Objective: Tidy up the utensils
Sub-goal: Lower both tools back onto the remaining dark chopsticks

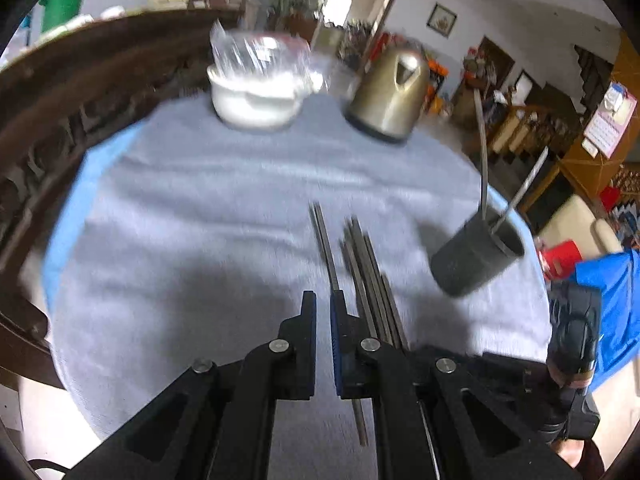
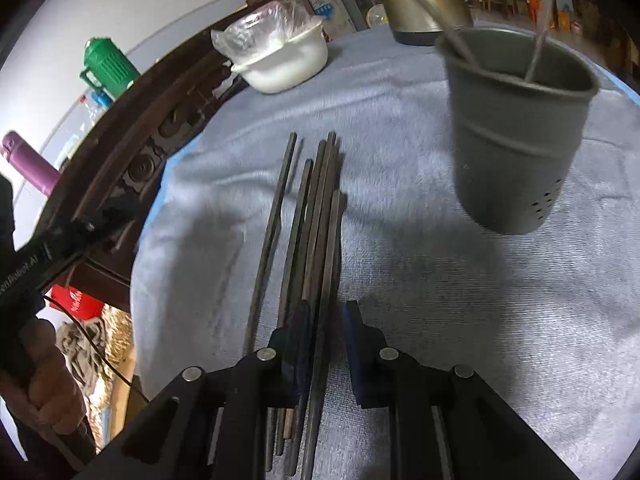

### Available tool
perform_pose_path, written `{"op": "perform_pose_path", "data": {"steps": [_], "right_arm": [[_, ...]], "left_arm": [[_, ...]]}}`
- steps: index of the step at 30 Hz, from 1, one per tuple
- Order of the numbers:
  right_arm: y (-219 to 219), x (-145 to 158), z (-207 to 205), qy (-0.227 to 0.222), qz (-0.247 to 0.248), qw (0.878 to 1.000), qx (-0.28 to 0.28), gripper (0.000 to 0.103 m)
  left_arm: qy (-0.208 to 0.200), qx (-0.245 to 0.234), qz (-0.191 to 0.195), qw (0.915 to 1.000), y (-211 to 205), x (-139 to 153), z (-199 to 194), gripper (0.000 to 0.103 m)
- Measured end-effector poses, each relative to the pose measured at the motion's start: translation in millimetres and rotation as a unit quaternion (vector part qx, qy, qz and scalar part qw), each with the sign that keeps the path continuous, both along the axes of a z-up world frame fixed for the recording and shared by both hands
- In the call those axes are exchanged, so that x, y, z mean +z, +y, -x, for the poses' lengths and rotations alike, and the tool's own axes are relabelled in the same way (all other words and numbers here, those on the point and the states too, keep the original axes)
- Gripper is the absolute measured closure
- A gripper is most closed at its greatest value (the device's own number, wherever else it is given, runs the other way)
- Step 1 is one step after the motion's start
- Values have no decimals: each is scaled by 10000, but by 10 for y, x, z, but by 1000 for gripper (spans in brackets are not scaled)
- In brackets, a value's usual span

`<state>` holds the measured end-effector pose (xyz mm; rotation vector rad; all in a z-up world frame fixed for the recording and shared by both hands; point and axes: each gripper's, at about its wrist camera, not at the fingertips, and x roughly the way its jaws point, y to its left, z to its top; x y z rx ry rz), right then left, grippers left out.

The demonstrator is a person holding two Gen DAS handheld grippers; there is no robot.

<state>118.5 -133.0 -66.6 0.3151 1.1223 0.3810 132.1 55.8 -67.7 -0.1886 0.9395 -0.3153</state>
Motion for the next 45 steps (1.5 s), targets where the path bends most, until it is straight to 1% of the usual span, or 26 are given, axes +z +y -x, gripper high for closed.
{"op": "perform_pose_path", "data": {"steps": [3, 6, 10, 13, 14, 15, 19, 23, 25, 27, 28, 30, 33, 36, 42, 45], "right_arm": [[49, -40, -6, 20, 212, 9998, 21, 83], [50, -44, -15, -10, 254, 9997, 22, 84], [16, -55, -14, -13, 408, 9992, -56, 87], [-27, -39, -7, -13, 553, 9983, -166, 87], [-41, -37, -8, -9, 594, 9980, -197, 87], [-57, -36, -9, 6, 609, 9979, -220, 87], [-106, -49, -11, 80, 470, 9984, -314, 88], [-154, -61, -8, 159, 296, 9985, -434, 88], [-176, -57, 9, 165, 242, 9984, -476, 88], [-183, -59, 15, 177, 210, 9983, -522, 88], [-179, -59, 16, 175, 213, 9982, -532, 88], [-177, -63, 15, 198, 186, 9979, -595, 89], [-222, -75, 25, 340, 6, 9962, -806, 92], [-289, -86, 53, 441, -128, 9936, -1031, 93], [-457, -104, 156, 720, -446, 9822, -1679, 94], [-468, -87, 217, 773, -400, 9806, -1755, 94]], "left_arm": [[240, -137, -60, 9996, -91, -134, -22, 97], [457, -340, -96, 9983, -200, -250, -37, 96], [715, -520, -272, 9957, -315, -398, -63, 95], [884, -542, -344, 9940, -358, -490, -73, 90], [933, -545, -347, 9935, -366, -517, -75, 86], [961, -542, -347, 9933, -377, -528, -80, 84], [1079, -554, -309, 9921, -409, -604, -92, 84], [1016, -555, -338, 9927, -438, -612, -84, 84], [964, -545, -421, 9930, -453, -596, -93, 88], [916, -547, -503, 9930, -437, -598, -87, 95], [891, -523, -567, 9930, -438, -601, -87, 97], [872, -544, -569, 9931, -421, -601, -78, 97], [861, -620, -574, 9927, -384, -597, -27, 98], [897, -648, -549, 9923, -333, -595, 70, 98], [881, -708, -680, 9913, -298, -587, 340, 98], [922, -779, -684, 9903, -268, -581, 466, 98]]}}
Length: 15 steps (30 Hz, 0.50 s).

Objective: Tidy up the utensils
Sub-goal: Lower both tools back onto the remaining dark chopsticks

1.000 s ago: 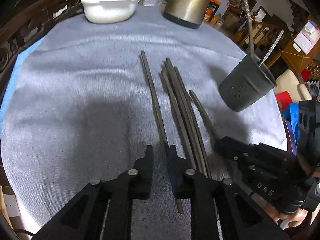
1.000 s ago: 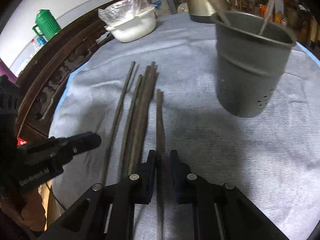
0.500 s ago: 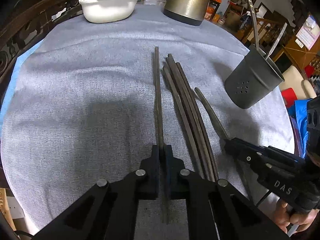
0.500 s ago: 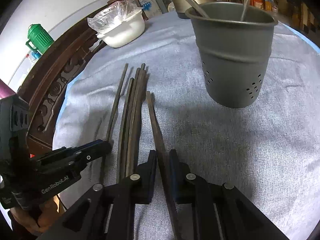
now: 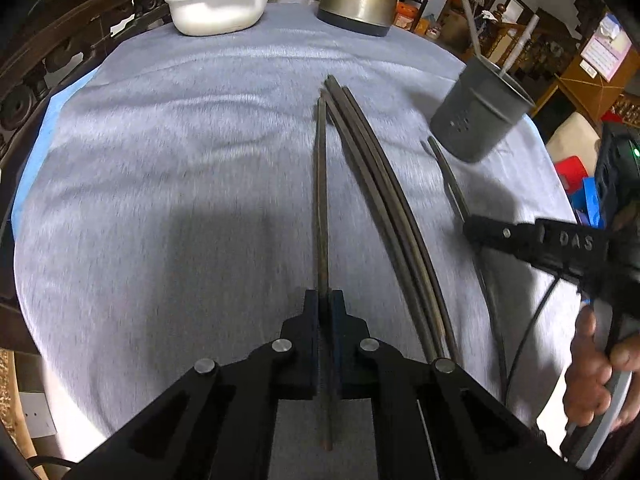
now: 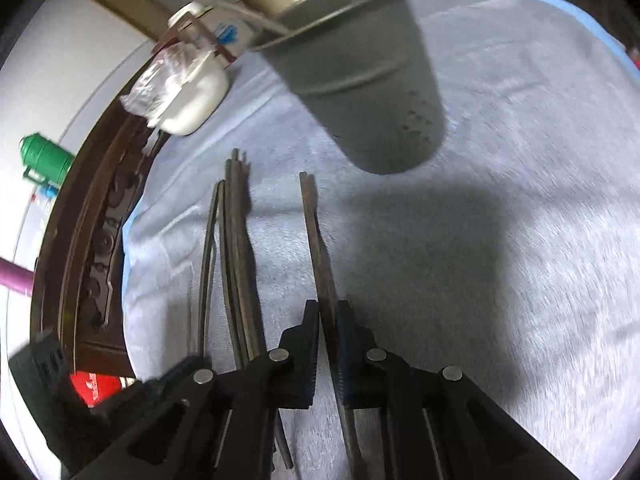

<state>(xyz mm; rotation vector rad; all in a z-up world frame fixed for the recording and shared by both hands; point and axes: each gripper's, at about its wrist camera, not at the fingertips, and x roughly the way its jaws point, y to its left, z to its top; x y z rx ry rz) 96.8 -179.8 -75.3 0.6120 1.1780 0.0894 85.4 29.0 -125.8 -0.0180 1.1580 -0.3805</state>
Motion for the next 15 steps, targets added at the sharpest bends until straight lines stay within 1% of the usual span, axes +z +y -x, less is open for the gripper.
{"op": "perform_pose_path", "data": {"steps": [4, 5, 6, 7, 8, 9, 10, 11, 14, 15], "right_arm": [[42, 23, 32, 32, 164, 9997, 194, 92], [59, 41, 19, 42, 244, 9993, 283, 92], [69, 56, 10, 23, 320, 9989, 330, 91], [82, 96, -9, -38, 453, 9982, 383, 90], [84, 124, -19, -102, 525, 9977, 424, 85], [84, 153, -36, -172, 568, 9971, 467, 79], [82, 175, -64, -222, 593, 9967, 500, 75], [75, 187, -105, -246, 607, 9965, 522, 69], [63, 195, -227, -345, 524, 9963, 595, 67], [70, 193, -265, -369, 565, 9959, 609, 67]], "left_arm": [[101, -120, 41, 9999, 47, 16, 17, 96], [124, -97, 46, 9999, 65, 27, -13, 92], [119, -70, 47, 9999, 82, 44, -39, 84], [85, -26, 47, 9999, 100, 72, -73, 80], [38, 20, 50, 10000, 112, 105, -127, 75], [-14, 35, 69, 10000, 114, 142, -203, 75], [-29, 39, 69, 10000, 109, 157, -267, 75], [-34, 63, 46, 10000, 96, 171, -350, 75], [37, 45, 31, 10000, 18, 148, -574, 75], [77, 38, 1, 10000, -10, 135, -631, 75]]}}
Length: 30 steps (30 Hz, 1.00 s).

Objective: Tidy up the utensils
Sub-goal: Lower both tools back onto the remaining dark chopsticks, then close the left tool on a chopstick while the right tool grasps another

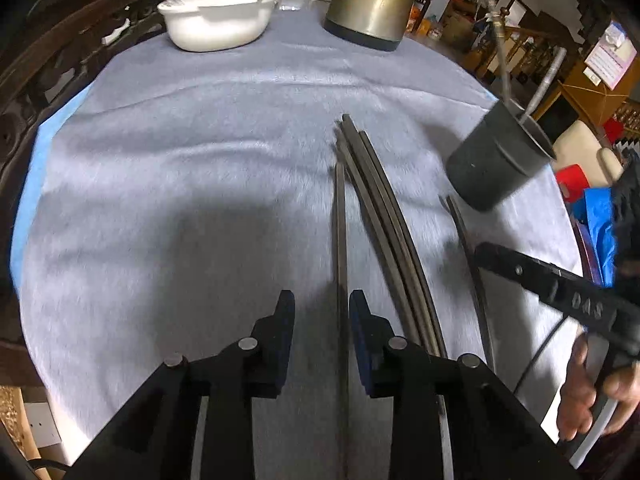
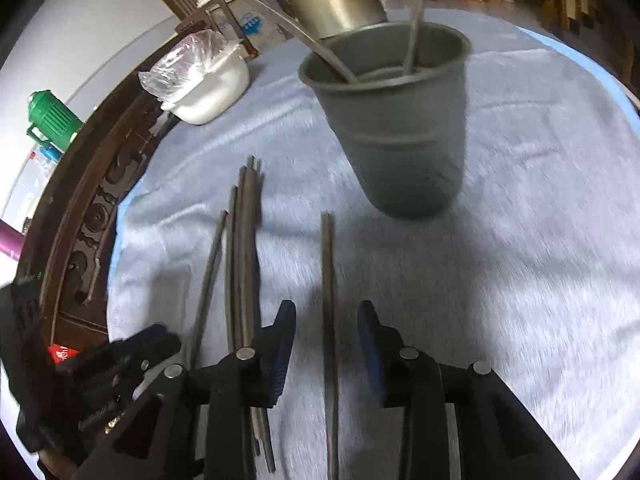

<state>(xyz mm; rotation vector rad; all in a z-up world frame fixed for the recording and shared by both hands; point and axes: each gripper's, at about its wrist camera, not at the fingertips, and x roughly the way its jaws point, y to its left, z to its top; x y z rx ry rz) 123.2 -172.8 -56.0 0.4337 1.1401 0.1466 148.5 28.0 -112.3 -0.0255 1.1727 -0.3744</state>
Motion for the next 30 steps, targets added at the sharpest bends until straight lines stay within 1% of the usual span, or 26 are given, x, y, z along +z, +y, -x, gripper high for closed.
{"op": "perform_pose_path", "data": {"steps": [3, 4, 6, 8, 10, 11, 12, 13, 14, 15, 17, 19, 21, 25, 30], "right_arm": [[32, -47, -122, 74, 142, 9998, 70, 68], [38, -65, -155, 87, 169, 9998, 66, 69], [71, -82, -217, 102, 297, 9995, 94, 73], [110, -94, -254, 116, 397, 9990, 161, 75], [171, -87, -290, 128, 561, 9980, 254, 80], [198, -93, -311, 153, 629, 9974, 301, 87], [210, -110, -322, 187, 658, 9971, 326, 96], [224, -129, -339, 216, 674, 9969, 357, 96], [238, -123, -340, 179, 715, 9964, 407, 97], [247, -121, -329, 163, 756, 9960, 448, 97], [246, -111, -315, 106, 766, 9957, 502, 97], [207, -56, -287, -18, 630, 9968, 492, 97], [170, 28, -264, -178, 520, 9974, 474, 97], [48, 302, -139, -745, 293, 9955, 506, 97], [-66, 659, 16, -1485, 126, 9878, 451, 97]], "left_arm": [[132, -44, -178, 9997, -109, -60, -154, 74], [176, -37, -181, 9997, -134, -72, -210, 75], [191, -90, -195, 9996, -206, -96, -284, 75], [202, -96, -270, 9994, -241, -111, -360, 75], [233, -118, -270, 9993, -275, -116, -422, 75], [238, -120, -258, 9993, -284, -117, -435, 75], [233, -117, -253, 9993, -296, -124, -470, 79], [223, -101, -267, 9993, -300, -127, -494, 83], [219, -84, -276, 9993, -298, -127, -500, 90], [222, -63, -267, 9994, -295, -135, -520, 95], [239, 6, -177, 9996, -280, -139, -561, 97], [212, 80, -113, 9997, -240, -123, -557, 97], [85, 167, -20, 9998, -203, -60, -515, 97], [-331, 332, 216, 9987, -119, 167, -452, 97], [-1027, 492, 524, 9921, -60, 599, -331, 97]]}}
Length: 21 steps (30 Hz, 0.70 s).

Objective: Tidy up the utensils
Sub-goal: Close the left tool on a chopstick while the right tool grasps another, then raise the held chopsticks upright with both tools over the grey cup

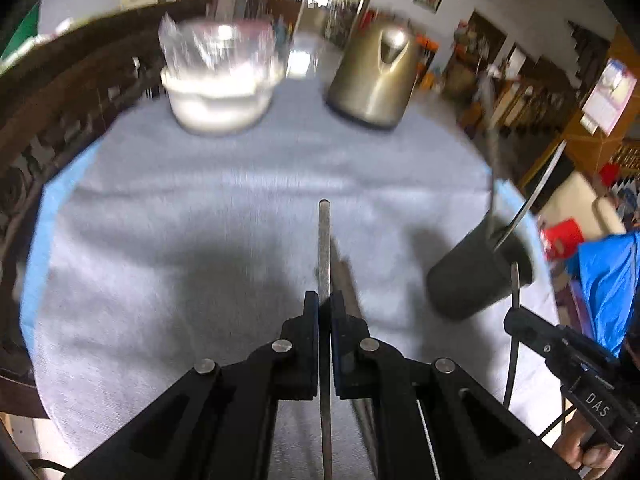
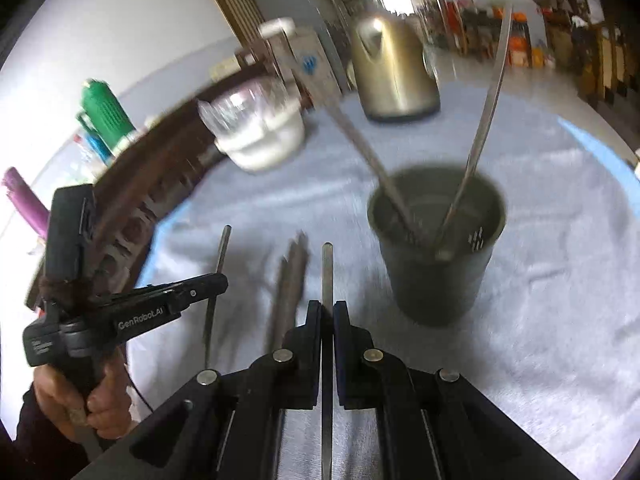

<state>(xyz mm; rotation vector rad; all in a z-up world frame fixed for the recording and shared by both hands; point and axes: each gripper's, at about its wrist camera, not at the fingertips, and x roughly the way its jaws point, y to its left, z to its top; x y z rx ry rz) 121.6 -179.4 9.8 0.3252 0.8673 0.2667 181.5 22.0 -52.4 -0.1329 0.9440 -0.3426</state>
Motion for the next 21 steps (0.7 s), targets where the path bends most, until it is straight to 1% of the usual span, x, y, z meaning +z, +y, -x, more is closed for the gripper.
{"op": "perform_pose_path", "data": {"steps": [3, 6, 10, 15, 17, 21], "right_arm": [[-44, 194, 118, -424, -150, 9990, -1, 97], [-61, 403, 238, -988, -289, 9947, 11, 97], [-131, 640, 362, -1580, -330, 9868, -120, 97], [-379, 903, 418, -2275, -384, 9714, -567, 97], [-501, 996, 399, -2474, -406, 9651, -753, 97], [-682, 1202, 392, -2970, -365, 9465, -1204, 97]], "left_arm": [[-498, 23, 166, 9986, 5, 283, 140, 97], [-942, -6, 250, 9952, -19, 544, 289, 97], [-1366, -60, 373, 9899, -70, 814, 425, 97], [-1752, -140, 563, 9828, -187, 1094, 492, 97], [-1854, -166, 612, 9806, -251, 1164, 480, 97], [-2145, -186, 759, 9736, -391, 1355, 439, 97]]}}
